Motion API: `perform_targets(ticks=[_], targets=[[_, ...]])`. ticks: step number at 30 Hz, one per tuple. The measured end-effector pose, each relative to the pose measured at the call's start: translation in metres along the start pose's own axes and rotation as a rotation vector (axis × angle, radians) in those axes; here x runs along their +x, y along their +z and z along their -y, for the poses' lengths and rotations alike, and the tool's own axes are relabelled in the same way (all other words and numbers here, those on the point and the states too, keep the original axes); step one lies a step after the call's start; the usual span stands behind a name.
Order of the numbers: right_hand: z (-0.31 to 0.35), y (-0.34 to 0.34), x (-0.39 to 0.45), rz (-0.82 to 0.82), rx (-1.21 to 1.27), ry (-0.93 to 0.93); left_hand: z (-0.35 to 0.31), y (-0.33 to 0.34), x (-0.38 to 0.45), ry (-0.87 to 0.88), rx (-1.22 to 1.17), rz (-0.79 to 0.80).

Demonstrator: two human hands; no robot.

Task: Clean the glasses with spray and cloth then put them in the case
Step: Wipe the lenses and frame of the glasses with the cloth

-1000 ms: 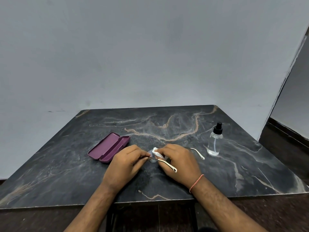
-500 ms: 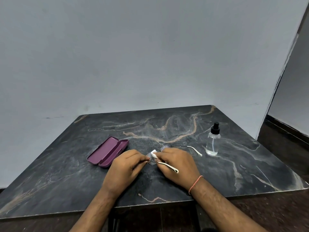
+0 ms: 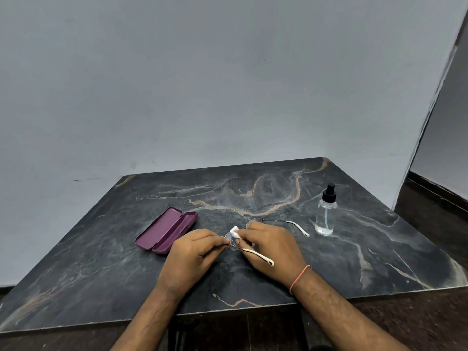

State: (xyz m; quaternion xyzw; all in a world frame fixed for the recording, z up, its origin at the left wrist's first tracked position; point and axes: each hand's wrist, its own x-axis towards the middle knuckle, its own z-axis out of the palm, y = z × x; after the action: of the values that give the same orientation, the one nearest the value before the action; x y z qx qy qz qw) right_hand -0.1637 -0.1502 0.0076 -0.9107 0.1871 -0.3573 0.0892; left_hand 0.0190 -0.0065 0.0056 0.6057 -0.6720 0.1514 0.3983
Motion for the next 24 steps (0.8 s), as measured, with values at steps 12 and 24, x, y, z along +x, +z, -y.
perform_targets(ticks=[12,24], targets=[[0.0006,-0.0005,-0.0003,-0.062,-0.099,0.013,0.0016,0.0014,-0.0006,0.004,-0.001,-0.017],[0.0014,-0.0073,-0.0012,0.121,0.088,-0.017,0.0021,0.0021,-0.0014,0.021,0.035,-0.008]])
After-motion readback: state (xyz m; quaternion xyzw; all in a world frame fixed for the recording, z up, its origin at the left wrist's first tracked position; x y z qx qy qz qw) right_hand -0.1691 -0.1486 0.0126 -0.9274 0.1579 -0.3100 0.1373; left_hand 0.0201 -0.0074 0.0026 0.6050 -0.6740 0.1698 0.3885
